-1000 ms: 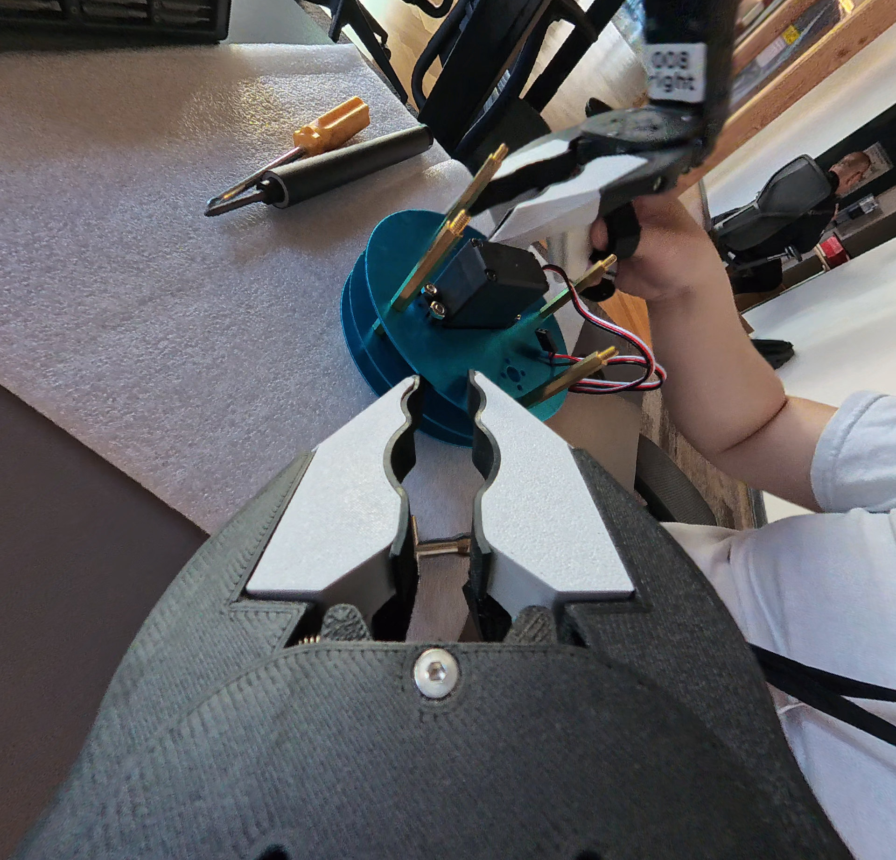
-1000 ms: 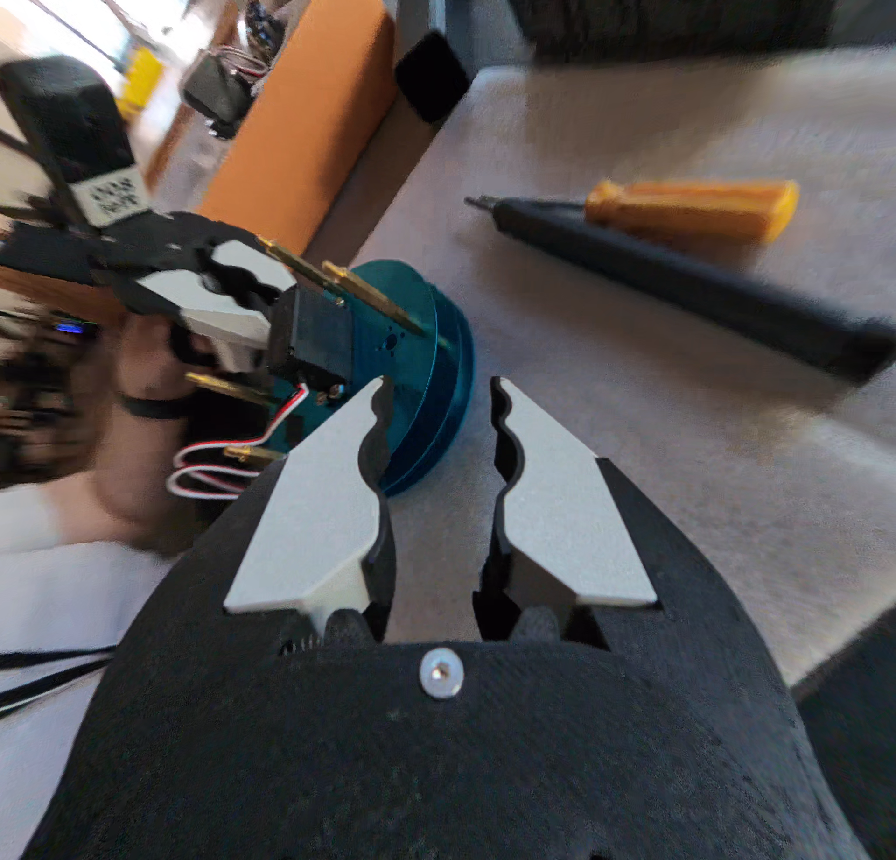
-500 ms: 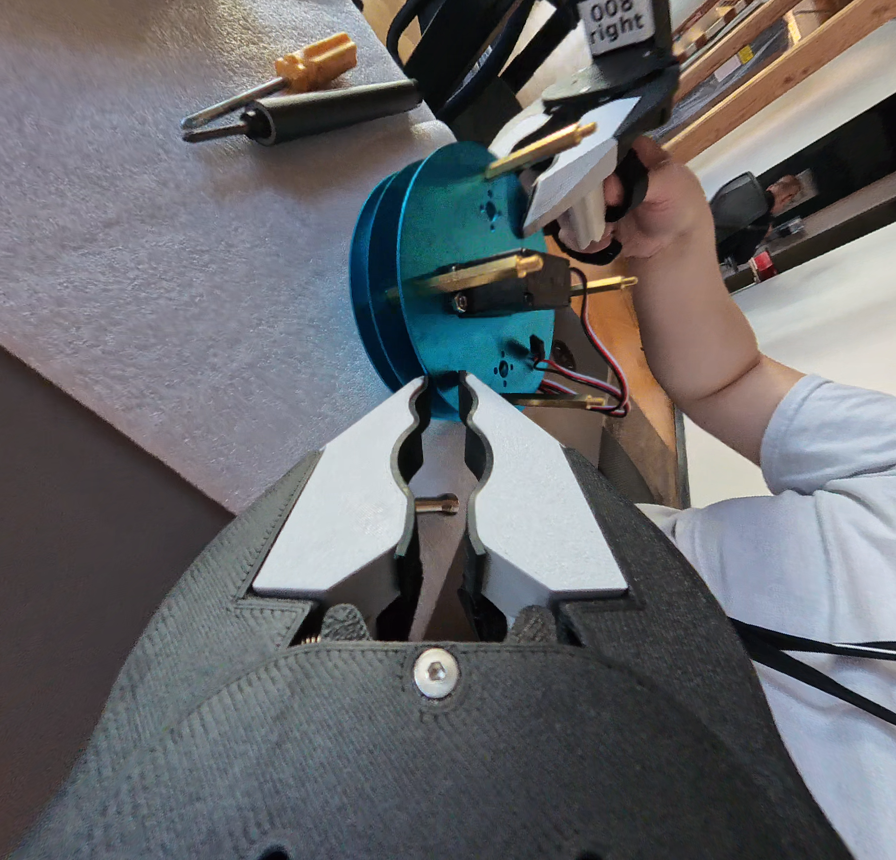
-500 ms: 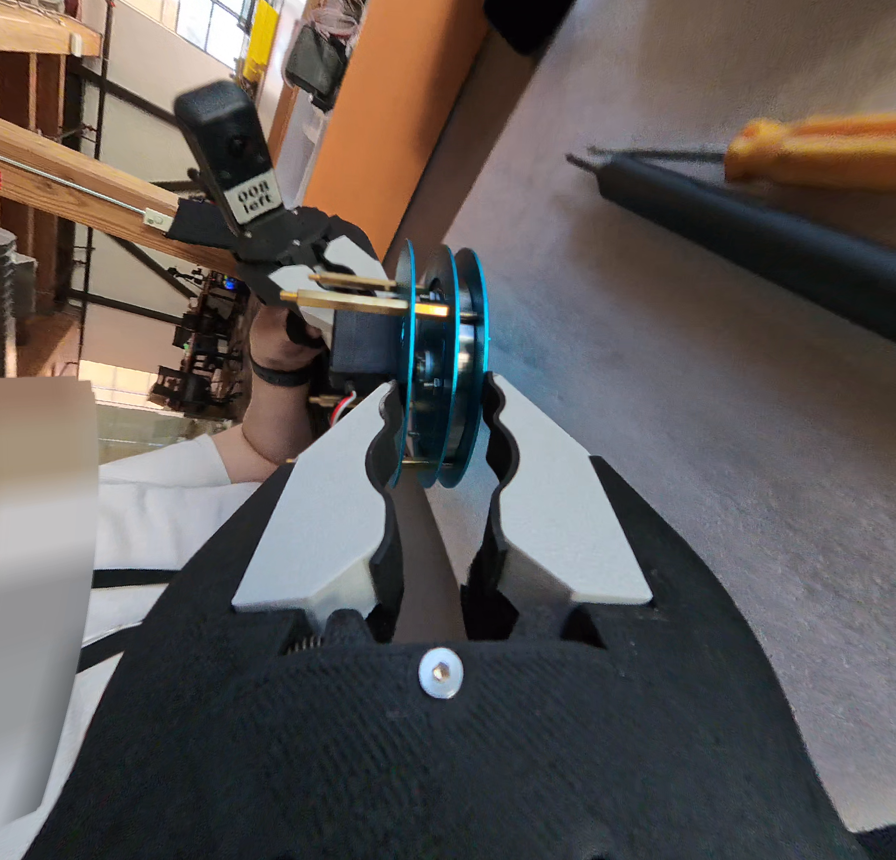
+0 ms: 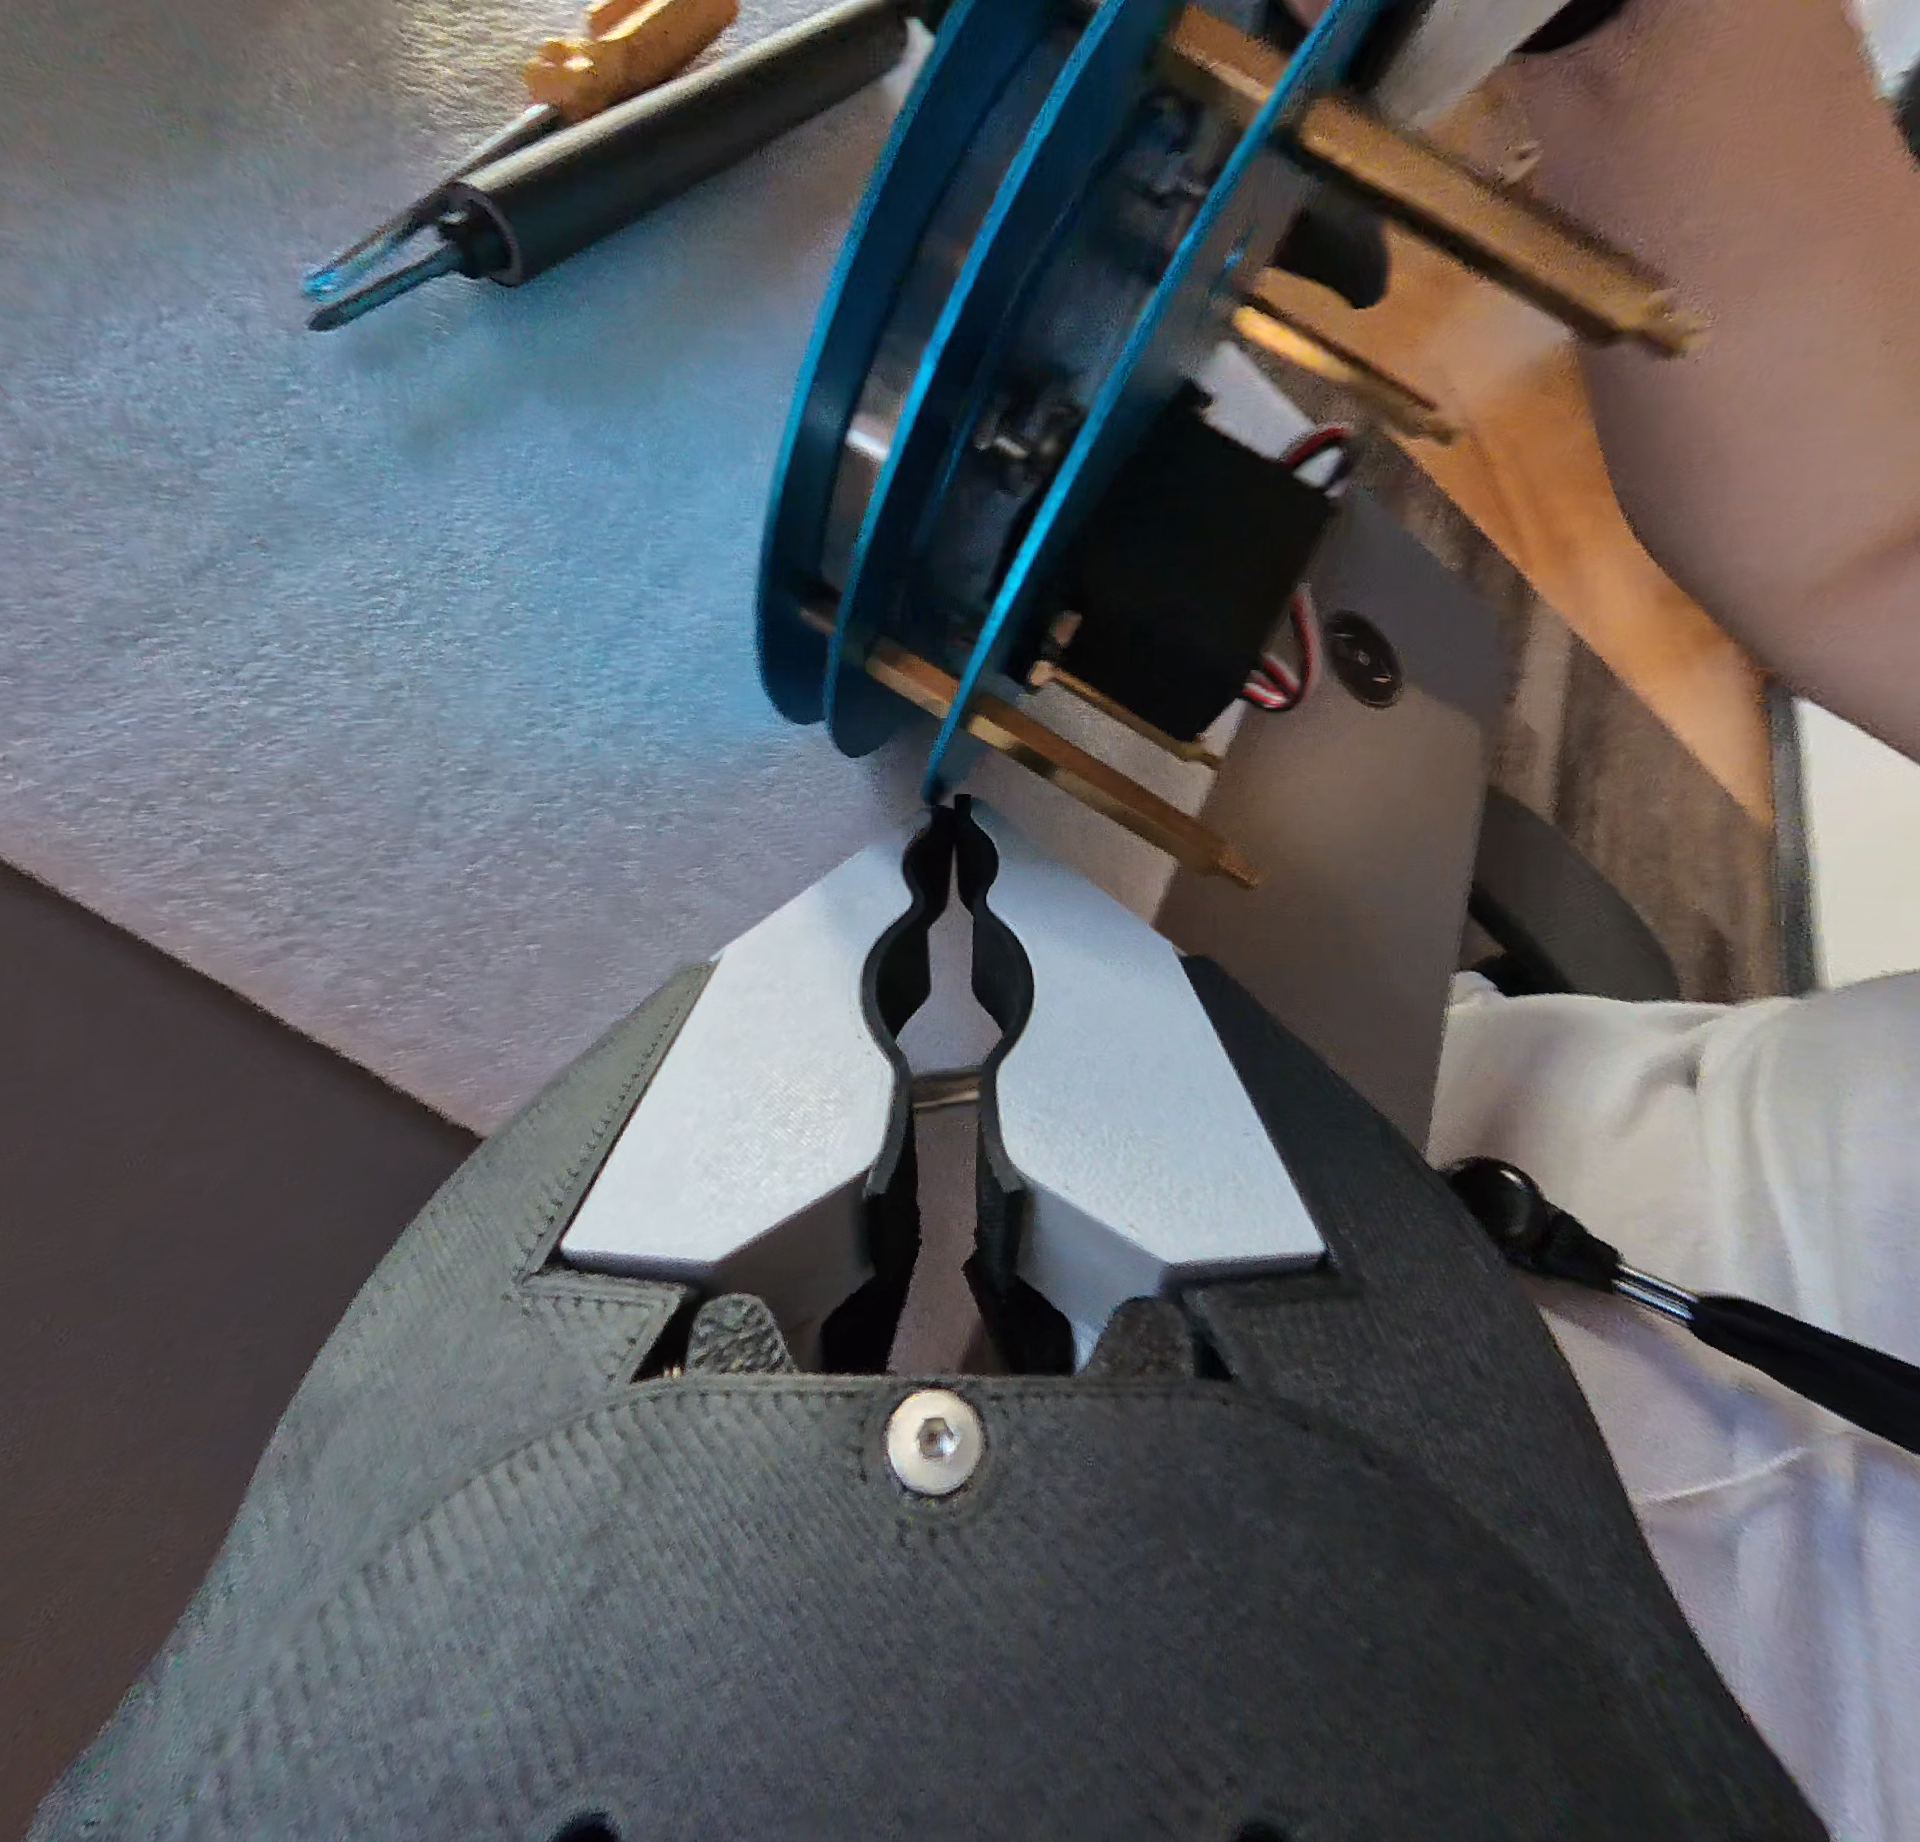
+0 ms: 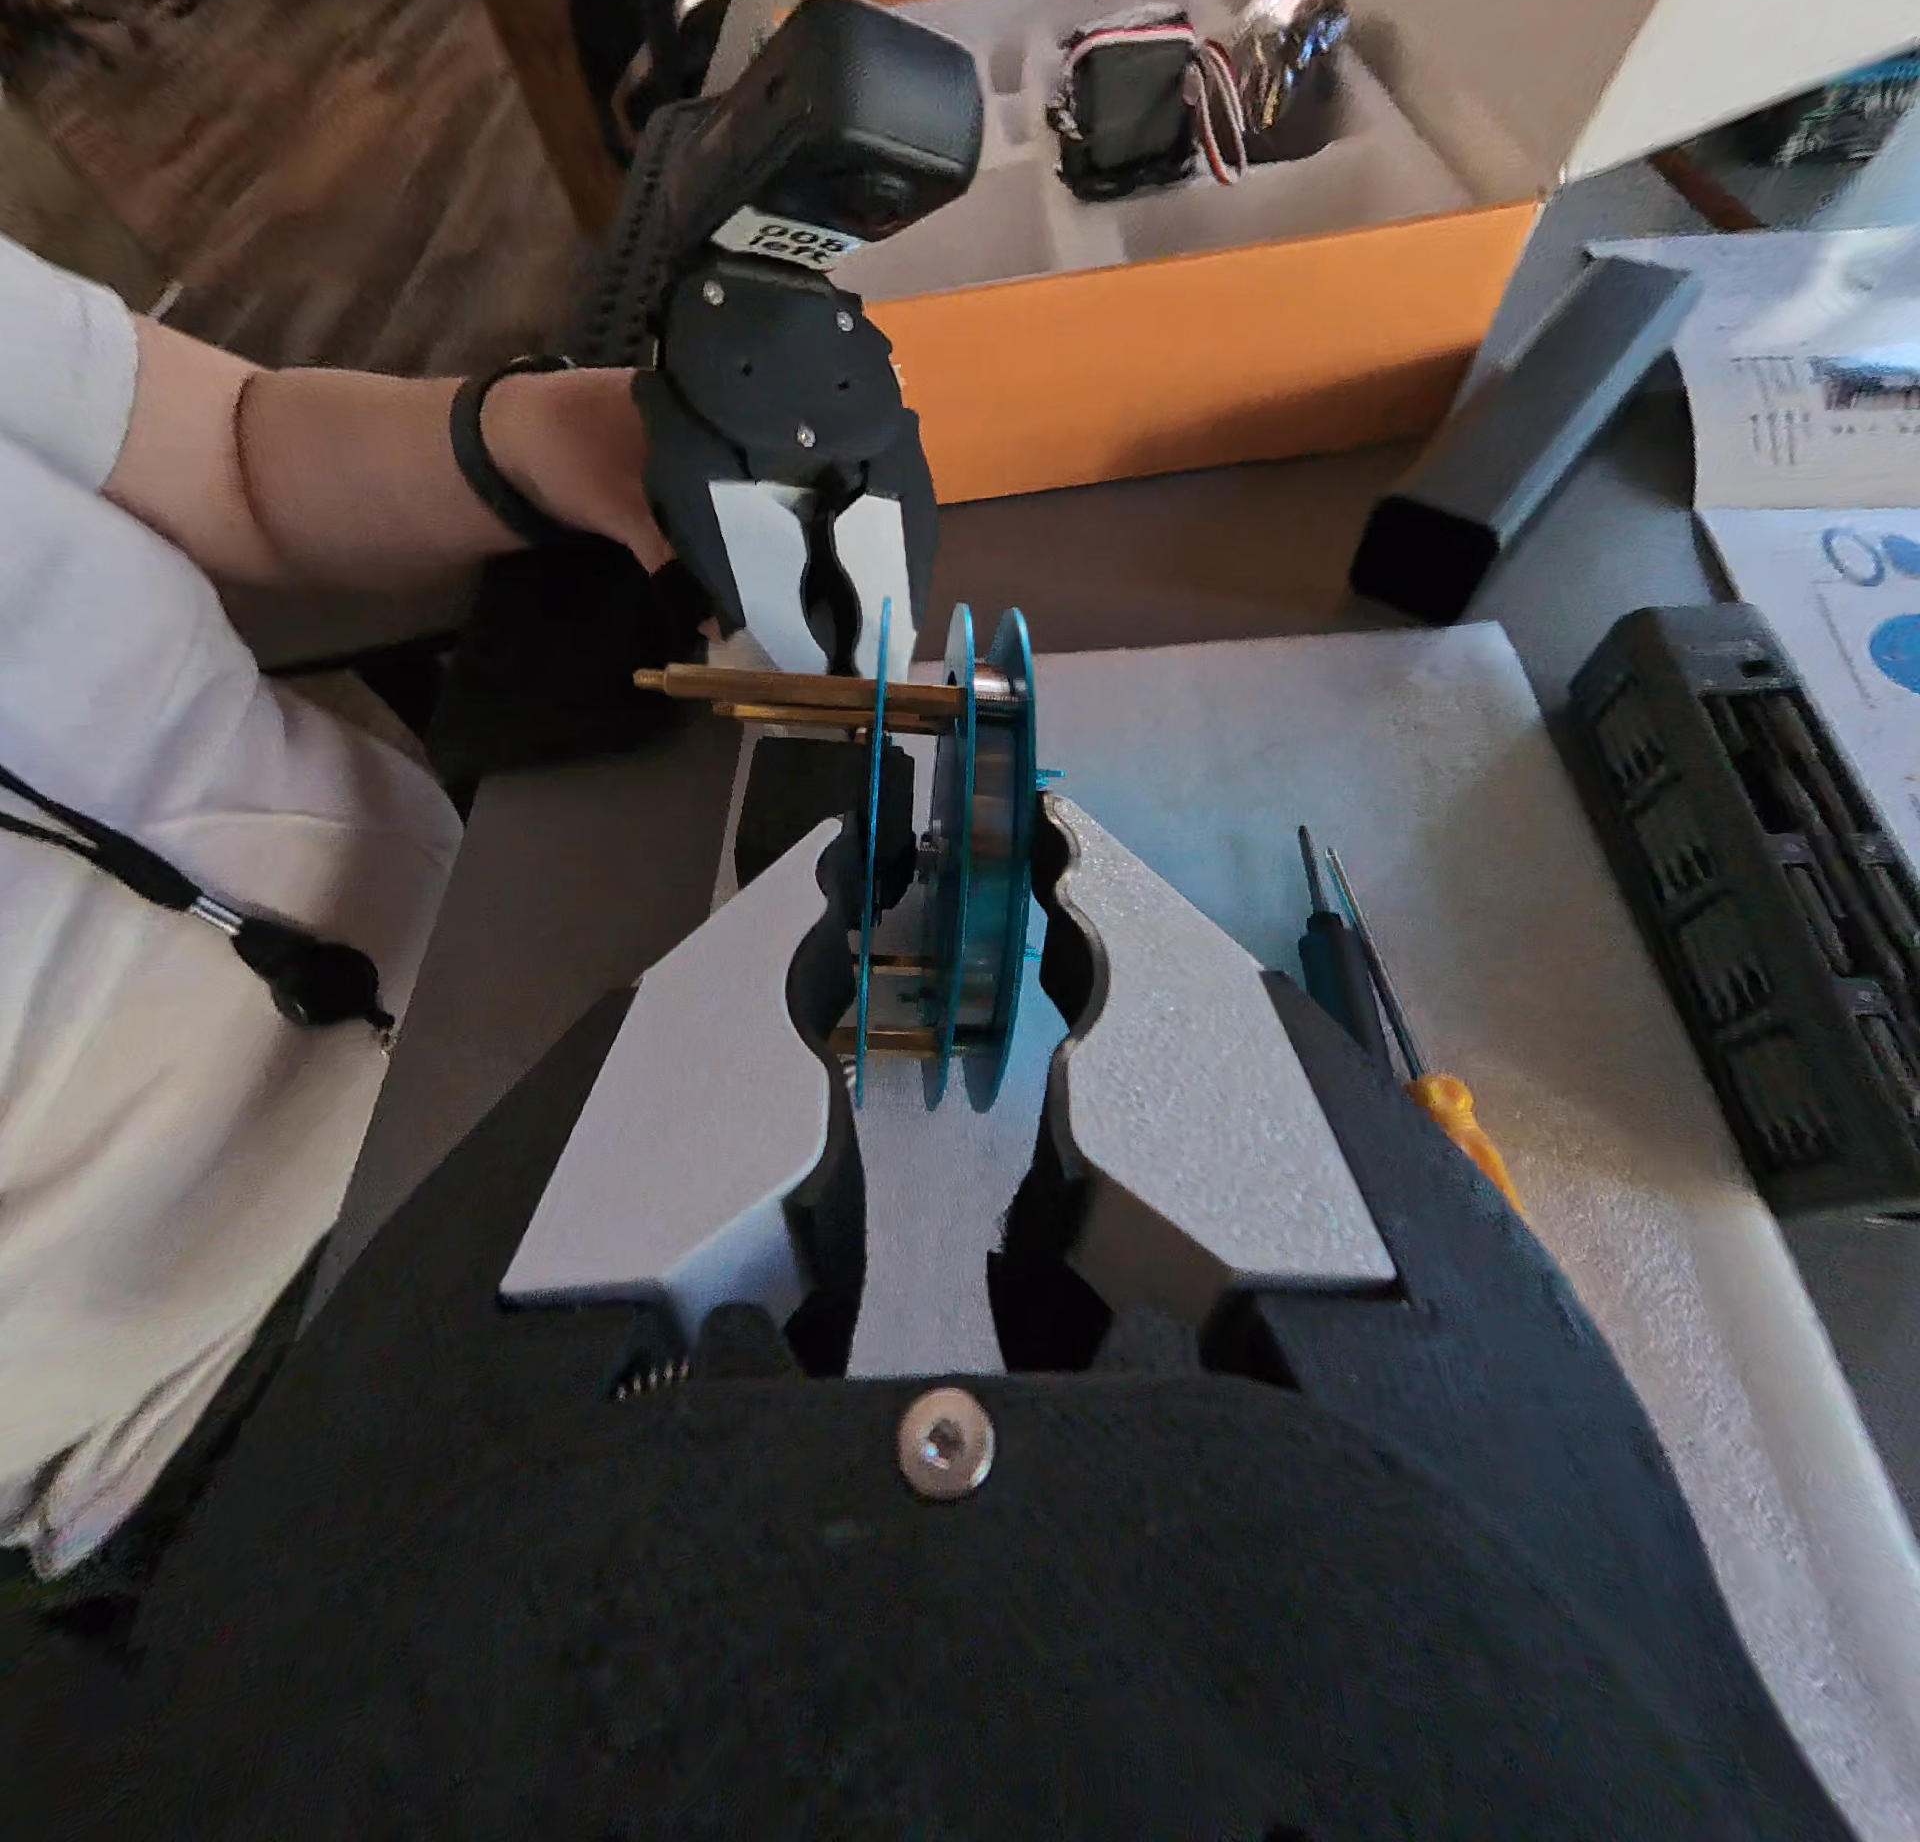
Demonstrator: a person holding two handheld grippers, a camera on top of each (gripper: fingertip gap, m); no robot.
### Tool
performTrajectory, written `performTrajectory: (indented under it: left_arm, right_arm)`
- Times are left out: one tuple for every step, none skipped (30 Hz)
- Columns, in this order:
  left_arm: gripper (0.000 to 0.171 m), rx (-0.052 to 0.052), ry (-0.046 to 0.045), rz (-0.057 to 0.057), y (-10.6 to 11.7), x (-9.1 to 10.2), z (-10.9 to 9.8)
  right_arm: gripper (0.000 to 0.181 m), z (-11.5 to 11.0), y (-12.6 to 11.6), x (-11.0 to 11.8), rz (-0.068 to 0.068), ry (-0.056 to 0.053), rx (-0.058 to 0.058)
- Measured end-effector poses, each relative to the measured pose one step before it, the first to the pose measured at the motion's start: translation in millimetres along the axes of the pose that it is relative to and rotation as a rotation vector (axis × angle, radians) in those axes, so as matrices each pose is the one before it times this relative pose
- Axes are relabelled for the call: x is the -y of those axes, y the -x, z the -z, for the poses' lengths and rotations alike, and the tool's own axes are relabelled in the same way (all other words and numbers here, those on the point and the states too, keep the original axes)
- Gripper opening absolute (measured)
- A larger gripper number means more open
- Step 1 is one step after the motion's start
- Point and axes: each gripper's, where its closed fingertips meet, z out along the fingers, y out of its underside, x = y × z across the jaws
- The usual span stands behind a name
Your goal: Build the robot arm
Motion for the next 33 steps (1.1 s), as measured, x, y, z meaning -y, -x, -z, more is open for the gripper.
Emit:
performTrajectory:
  left_arm:
    - [0.0, -0.0558, -0.02538, 0.0283, -9.55, 2.79, 4.14]
    - [0.0, -0.0447, -0.02917, 0.0338, -8.29, 3.27, 6.51]
    - [0.0, -0.0208, -0.02255, 0.0311, -5.33, 2.09, 8.09]
    - [0.0, -0.0123, -0.02062, 0.02, -5.03, 2.25, 8.74]
    - [0.002, -0.0077, -0.02251, 0.003, -5.52, 4.12, 8.51]
    - [0.005, 0.0027, -0.02672, -0.0147, -5.07, 6.87, 7.79]
    - [0.01, 0.0216, -0.03029, -0.035, -2.88, 9.54, 6.23]
    - [0.021, 0.0325, -0.0299, -0.0674, -1.7, 11.26, 3.51]
    - [0.034, 0.0353, -0.02804, -0.1012, -1.2, 11.28, 0.02]
    - [0.048, 0.0431, -0.0248, -0.1125, 0.65, 9.6, -3.61]
    - [0.066, 0.0597, -0.00949, -0.1028, 4.56, 4.96, -6.0]
    - [0.073, 0.0662, 0.01339, -0.0892, 6.43, 0.15, -6.89]
    - [0.073, 0.037, 0.02723, -0.073, 2.4, -2.16, -7.02]
    - [0.069, -0.0099, 0.03079, -0.0477, -4.56, -2.58, -6.89]
    - [0.061, -0.0257, 0.03428, -0.0198, -6.26, -3.32, -6.33]
    - [0.059, -0.0113, 0.04166, -0.0041, -3.42, -4.79, -5.66]
    - [0.055, -0.0031, 0.03996, -0.0035, -1.77, -5.1, -4.61]
    - [0.041, -0.0078, 0.0186, 0.0024, -2.62, -2.26, -2.86]
    - [0.031, 0.0036, -0.0002, 0.0201, -1.11, 0.49, -0.89]
    - [0.031, 0.023, -0.00198, 0.0365, 1.14, 0.47, -0.3]
    - [0.031, 0.0328, -0.0026, 0.0459, 0.81, 0.13, -0.21]
    - [0.031, 0.0468, -0.00607, 0.0455, 0.76, 0.0, -0.12]
    - [0.032, 0.0523, -0.01263, 0.0457, 0.17, 0.37, -0.19]
    - [0.031, 0.0508, -0.01871, 0.0416, -0.69, 0.8, -0.41]
    - [0.031, 0.0482, -0.01916, 0.017, -1.49, 0.8, -0.48]
    - [0.031, 0.0419, -0.01282, -0.0084, -2.38, 0.64, -0.53]
    - [0.031, 0.0329, -0.00872, -0.014, -2.92, 0.64, -0.36]
    - [0.031, 0.0275, -0.00814, -0.0154, -2.76, 0.79, -0.3]
    - [0.031, 0.0229, -0.00651, -0.0175, -1.89, 0.54, -0.07]
    - [0.031, 0.016, -0.00419, -0.0096, -1.3, 0.31, 0.09]
    - [0.031, 0.0105, -0.00297, 0.0004, -0.64, -0.08, 0.3]
    - [0.031, 0.0071, -0.00344, 0.0052, -0.06, -0.54, 0.56]
    - [0.031, 0.0048, -0.00584, 0.0093, 0.15, -0.63, 0.65]
  right_arm:
    - [0.031, 0.32, 1.7, -0.83, 0.0456, 0.0051, -0.0001]
    - [0.031, 0.74, 2.45, -0.08, 0.0492, 0.0027, 0.0003]
    - [0.031, 0.7, 3.08, -0.92, 0.0462, 0.0093, 0.005]
    - [0.031, 0.58, 3.62, -0.51, 0.0428, 0.0058, 0.0094]
    - [0.031, 0.11, 3.36, 0.29, 0.0421, 0.0011, 0.0107]
    - [0.031, -0.46, 2.07, 0.73, 0.0337, -0.002, 0.0083]
    - [0.031, -0.79, 1.12, 0.97, 0.0234, -0.0049, 0.0092]
    - [0.031, -0.78, 0.95, 0.98, 0.0211, -0.0037, 0.0131]
    - [0.031, -0.69, 1.0, 0.74, 0.0216, 0.0018, 0.0131]
    - [0.031, -0.69, 1.1, 0.88, 0.0209, 0.004, 0.0133]
    - [0.031, -0.59, 1.06, 0.64, 0.0254, 0.008, 0.012]
    - [0.031, -0.49, 0.82, 0.37, 0.0251, 0.0109, 0.0095]
    - [0.031, -0.38, 0.15, 0.23, 0.0188, 0.0141, 0.0077]
    - [0.032, -0.38, -0.54, -0.01, 0.0116, 0.0132, 0.0074]
    - [0.032, -0.45, -0.53, 0.2, 0.0082, 0.0087, 0.0108]
    - [0.032, -0.58, -0.16, 0.36, 0.0088, 0.0075, 0.0154]
    - [0.032, -0.61, -0.27, 0.36, 0.0171, 0.0102, 0.0163]
    - [0.032, -0.45, -1.86, -0.38, 0.0224, 0.0181, 0.0103]
    - [0.032, 0.2, -2.44, -0.7, 0.0184, 0.0265, 0.0122]
    - [0.032, 0.04, -2.53, -1.2, 0.0099, 0.0328, 0.0158]
    - [0.032, -0.07, -3.09, -0.78, 0.0012, 0.0315, 0.01]
    - [0.032, 0.16, -3.46, -0.74, -0.0028, 0.0332, -0.002]
    - [0.032, 0.59, -2.17, -0.97, 0.0013, 0.0319, -0.0081]
    - [0.033, 1.17, -1.35, -1.58, 0.0014, 0.0332, -0.0158]
    - [0.034, 1.94, -0.74, -2.56, -0.0081, 0.0365, -0.0261]
    - [0.036, 3.31, 0.36, -2.49, -0.0203, 0.0335, -0.0343]
    - [0.041, 4.17, -0.63, -2.65, -0.0286, 0.0282, -0.0555]
    - [0.048, 5.76, -2.6, -3.08, -0.0507, 0.0237, -0.0812]
    - [0.048, 7.68, 0.05, -2.09, -0.0631, 0.013, -0.074]
    - [0.05, 8.43, 5.77, -0.98, -0.0508, -0.0003, -0.0502]
    - [0.051, 9.13, 4.04, -1.18, -0.0532, -0.0065, -0.0739]
    - [0.051, 9.51, 3.96, 0.34, -0.0523, -0.0179, -0.0799]
    - [0.051, 8.08, 10.51, 5.51, -0.0475, -0.0491, -0.0431]
